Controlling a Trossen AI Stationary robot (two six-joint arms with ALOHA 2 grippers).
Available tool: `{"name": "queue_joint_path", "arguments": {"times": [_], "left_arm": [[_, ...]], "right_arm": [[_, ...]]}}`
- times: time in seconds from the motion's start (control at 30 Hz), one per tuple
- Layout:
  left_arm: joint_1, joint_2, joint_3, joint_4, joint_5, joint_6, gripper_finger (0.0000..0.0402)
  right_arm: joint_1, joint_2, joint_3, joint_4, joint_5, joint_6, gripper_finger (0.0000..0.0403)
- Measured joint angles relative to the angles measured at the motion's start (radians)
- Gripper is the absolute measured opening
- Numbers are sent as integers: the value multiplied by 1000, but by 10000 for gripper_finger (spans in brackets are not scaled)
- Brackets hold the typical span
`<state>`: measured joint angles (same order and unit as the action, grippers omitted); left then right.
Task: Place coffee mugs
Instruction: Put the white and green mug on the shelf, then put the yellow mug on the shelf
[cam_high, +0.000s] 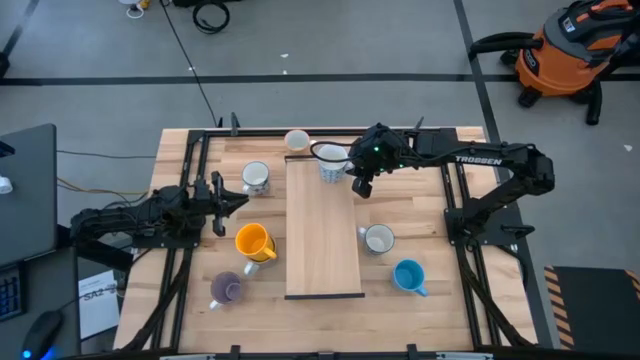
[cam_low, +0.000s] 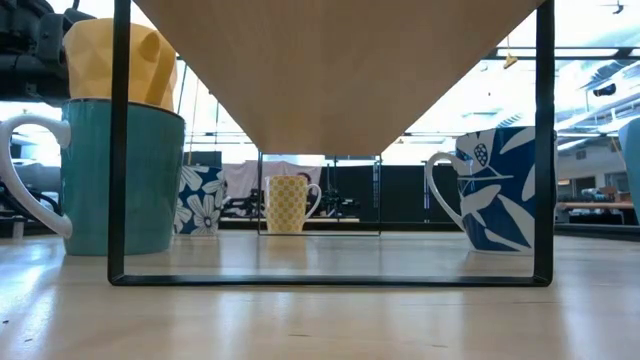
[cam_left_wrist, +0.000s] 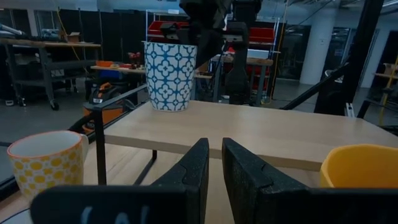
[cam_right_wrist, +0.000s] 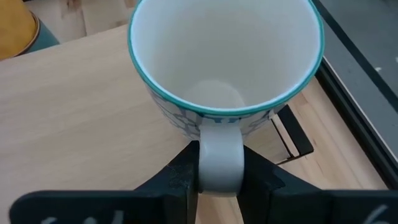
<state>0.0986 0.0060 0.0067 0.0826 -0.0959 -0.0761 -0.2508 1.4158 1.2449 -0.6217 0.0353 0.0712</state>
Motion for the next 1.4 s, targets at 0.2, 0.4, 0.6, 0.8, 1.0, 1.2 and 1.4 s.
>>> {"name": "queue_joint_path", "arguments": {"times": [0.2,0.4,0.6,0.8,1.0,1.2,1.4], "left_arm": [[0,0,0,-1,0,0,52],[0,0,0,-5,0,0,52],[0,0,0,-5,0,0,52],[0,0,0,-5,0,0,52],[0,0,0,-5,0,1,52],[0,0,0,37,0,0,52],[0,0,0,100,0,0,52]], "right_arm": [[-1,1,0,-3,-1,-2,118],[-1,1,0,-18,-3,9,165],[-1,1,-1,-29,-3,11,210],[-1,0,-1,-28,-3,11,241],[-1,-21,-2,-37,-3,2,246],[-1,-88,-2,-46,-3,-20,245],[-1,-189,-2,-91,-3,-13,245]]}}
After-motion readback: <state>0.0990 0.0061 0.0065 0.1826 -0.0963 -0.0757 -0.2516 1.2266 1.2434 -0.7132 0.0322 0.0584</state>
